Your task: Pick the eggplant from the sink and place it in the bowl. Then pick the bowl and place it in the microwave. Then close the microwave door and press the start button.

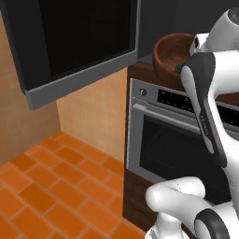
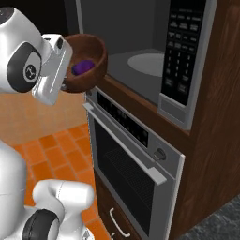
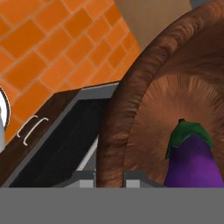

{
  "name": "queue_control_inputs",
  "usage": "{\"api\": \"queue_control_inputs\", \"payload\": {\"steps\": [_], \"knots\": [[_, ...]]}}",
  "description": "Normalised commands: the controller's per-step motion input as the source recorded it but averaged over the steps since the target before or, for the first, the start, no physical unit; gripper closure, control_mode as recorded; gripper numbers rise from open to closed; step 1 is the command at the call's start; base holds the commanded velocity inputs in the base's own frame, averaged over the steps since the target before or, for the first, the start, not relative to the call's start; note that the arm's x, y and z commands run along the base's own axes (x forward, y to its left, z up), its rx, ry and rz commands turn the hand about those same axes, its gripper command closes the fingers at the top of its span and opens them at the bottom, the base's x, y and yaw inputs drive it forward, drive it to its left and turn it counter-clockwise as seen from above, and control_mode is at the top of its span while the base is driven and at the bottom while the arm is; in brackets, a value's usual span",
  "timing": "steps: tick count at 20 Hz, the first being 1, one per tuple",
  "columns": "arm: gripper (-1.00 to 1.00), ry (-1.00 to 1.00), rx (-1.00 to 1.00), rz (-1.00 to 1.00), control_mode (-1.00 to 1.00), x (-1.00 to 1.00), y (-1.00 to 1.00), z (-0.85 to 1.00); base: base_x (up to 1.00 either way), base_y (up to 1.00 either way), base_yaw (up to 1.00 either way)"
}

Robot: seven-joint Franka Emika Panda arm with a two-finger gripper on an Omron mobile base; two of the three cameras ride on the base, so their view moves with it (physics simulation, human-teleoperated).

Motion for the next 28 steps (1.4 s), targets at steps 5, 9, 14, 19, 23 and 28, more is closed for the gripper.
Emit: {"api": "queue_control_inputs", "payload": {"steps": [5,9,14,19,23,28], "knots": [[1.0,-0.09,0.0,-0.11,-1.0,0.29,-0.57,0.15,0.0,0.0,0.0],[1.0,-0.06,0.0,-0.13,-1.0,0.55,-0.59,0.09,0.0,0.0,0.0],[1.0,-0.13,0.0,-0.01,-1.0,0.54,-0.69,0.0,0.0,0.0,0.0],[1.0,0.0,0.05,-0.01,-1.0,0.86,-0.61,0.07,0.0,0.0,0.0],[1.0,0.0,0.06,0.0,-1.0,0.71,-0.55,0.16,0.0,0.0,0.0],[1.0,-0.02,0.01,-0.01,-1.0,0.78,-0.44,0.06,0.0,0.0,0.0]]}}
